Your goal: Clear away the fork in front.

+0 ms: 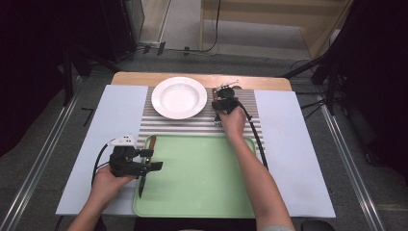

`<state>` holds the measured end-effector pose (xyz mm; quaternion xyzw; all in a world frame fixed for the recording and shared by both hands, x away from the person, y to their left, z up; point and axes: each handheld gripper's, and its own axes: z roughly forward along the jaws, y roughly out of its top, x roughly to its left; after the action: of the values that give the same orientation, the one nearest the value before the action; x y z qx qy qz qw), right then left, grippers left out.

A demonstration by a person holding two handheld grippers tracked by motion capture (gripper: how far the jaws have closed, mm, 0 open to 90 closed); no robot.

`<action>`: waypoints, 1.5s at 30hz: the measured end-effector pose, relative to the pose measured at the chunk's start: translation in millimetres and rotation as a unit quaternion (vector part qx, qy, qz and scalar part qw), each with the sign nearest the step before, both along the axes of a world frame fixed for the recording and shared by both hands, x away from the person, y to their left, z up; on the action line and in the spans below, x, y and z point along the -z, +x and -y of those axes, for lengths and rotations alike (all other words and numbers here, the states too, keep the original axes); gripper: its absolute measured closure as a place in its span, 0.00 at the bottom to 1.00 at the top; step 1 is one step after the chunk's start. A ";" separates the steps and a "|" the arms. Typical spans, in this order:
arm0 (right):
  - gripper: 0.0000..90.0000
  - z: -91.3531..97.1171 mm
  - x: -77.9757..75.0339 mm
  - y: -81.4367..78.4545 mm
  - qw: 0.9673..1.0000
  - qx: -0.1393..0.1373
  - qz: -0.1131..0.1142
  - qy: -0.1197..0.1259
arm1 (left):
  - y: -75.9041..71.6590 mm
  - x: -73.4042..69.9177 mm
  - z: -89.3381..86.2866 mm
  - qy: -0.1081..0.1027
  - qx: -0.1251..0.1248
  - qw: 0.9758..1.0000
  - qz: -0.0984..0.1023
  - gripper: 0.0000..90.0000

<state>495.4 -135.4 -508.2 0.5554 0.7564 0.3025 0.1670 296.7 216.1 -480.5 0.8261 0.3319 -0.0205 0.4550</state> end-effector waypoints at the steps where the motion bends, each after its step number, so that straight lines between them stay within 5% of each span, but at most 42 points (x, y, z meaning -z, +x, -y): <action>1: 0.77 -0.4 0.3 -0.4 1.000 0.002 0.002 -0.002 | 0.1 0.1 0.1 0.001 0.000 1.000 0.000 0.27; 16: 0.82 -3.4 4.5 -5.7 0.999 0.044 0.016 0.011 | 0.3 -0.1 -0.2 0.002 -0.001 1.000 0.000 0.27; 38: 0.84 1.6 3.0 -4.8 1.000 0.004 0.018 -0.001 | 1.5 0.0 -2.9 0.001 -0.004 1.000 -0.002 0.27; 40: 0.84 0.9 2.9 -4.5 1.000 0.022 0.013 0.013 | 1.4 0.0 -2.9 0.002 -0.004 1.000 -0.002 0.28; 45: 0.84 4.4 7.3 -8.0 0.999 0.012 0.032 0.020 | 1.5 0.3 -2.1 0.003 -0.002 1.000 -0.003 0.28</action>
<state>487.4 -139.8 -515.5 0.5579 0.7377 0.3330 0.1832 298.2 218.2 -480.8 0.8265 0.3353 -0.0210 0.4517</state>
